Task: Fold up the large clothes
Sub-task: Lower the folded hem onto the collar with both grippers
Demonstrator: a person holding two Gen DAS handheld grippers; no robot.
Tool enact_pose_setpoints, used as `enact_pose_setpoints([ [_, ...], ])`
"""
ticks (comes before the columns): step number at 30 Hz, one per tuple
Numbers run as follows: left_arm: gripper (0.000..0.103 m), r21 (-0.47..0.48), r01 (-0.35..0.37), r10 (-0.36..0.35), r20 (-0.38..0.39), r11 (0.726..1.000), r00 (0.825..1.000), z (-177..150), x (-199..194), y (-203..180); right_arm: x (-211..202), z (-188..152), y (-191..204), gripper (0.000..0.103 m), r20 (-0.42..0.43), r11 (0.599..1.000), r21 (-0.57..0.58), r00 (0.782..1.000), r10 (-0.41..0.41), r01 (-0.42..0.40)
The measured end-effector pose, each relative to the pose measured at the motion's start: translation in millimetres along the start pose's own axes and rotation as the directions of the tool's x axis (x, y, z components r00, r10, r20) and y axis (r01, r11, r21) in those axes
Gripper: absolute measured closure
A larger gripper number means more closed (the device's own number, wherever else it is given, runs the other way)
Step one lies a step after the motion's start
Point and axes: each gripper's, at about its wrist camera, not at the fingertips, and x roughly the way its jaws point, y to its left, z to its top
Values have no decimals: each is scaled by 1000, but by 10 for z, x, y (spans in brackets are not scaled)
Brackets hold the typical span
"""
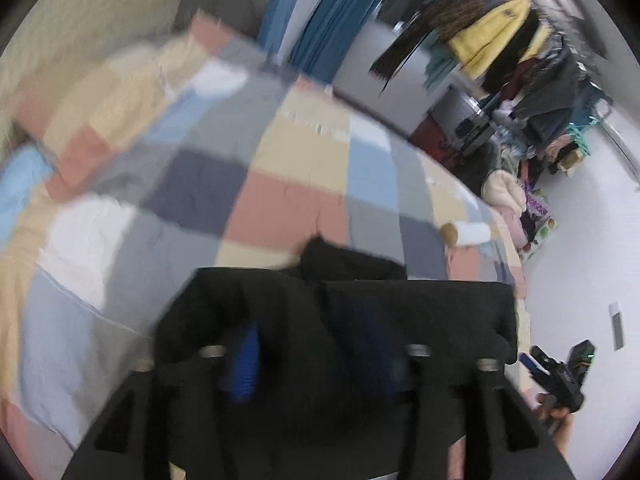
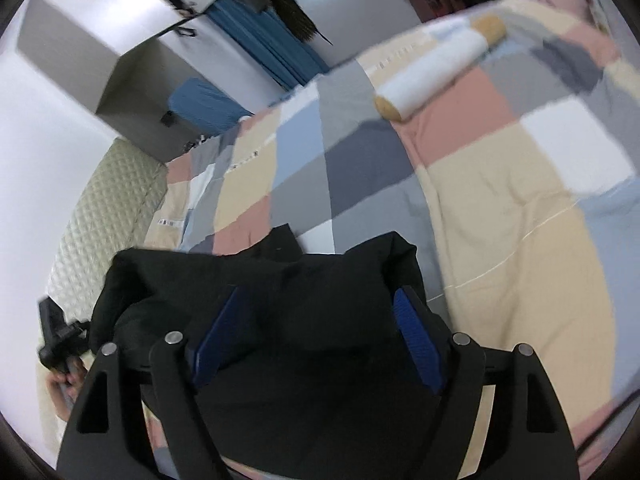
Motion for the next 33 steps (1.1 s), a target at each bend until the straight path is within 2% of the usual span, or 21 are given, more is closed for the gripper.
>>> enact_pose_setpoints([
  [2,31,68,-67,58,129,995,990,-47,-333,-149,-203,-48,152,24,32,997,-71,999,-33,35],
  [3,28,115,-102,77,203,988,976,-93,-517,-262,-289,-78,230,24,48,994,-104,998,-39,44],
  [5,26,166,-130,85,253,978,964,-157,-652,-413,-413,-144,368,22,74,987,-153,996,-45,56],
  [8,26,244,-106,47,235,964,971,-308,-604,-675,-489,-265,627,22,103,972,-223,993,-55,77],
  [11,26,326,-69,10,178,943,984,-538,-315,-923,-397,-397,848,21,136,956,-275,988,-67,103],
  [13,26,380,-83,30,143,921,989,-672,-15,-1082,-232,-505,974,20,138,947,-300,988,-75,114],
  [15,26,404,-109,56,142,908,988,-757,205,-1158,-76,-583,1047,20,126,947,-305,990,-66,102],
  [17,26,408,-130,77,144,904,987,-798,425,-1173,158,-668,1119,20,110,949,-305,993,-53,85],
  [19,26,408,-160,90,185,899,979,-866,532,-1142,356,-724,1168,20,109,944,-314,991,-72,103],
  [23,26,411,-197,108,229,890,967,-974,818,-1006,757,-837,1183,20,139,918,-349,979,-147,188],
  [27,26,399,-233,153,222,887,963,-906,1217,-812,1030,-813,1159,20,176,897,-362,964,-201,254],
  [30,26,389,-200,130,198,899,972,-856,1373,-714,1120,-800,1182,16,210,874,-400,956,-205,276],
  [33,26,407,-190,115,202,894,973,-825,1454,-698,1237,-773,1172,13,226,863,-415,952,-208,288],
])
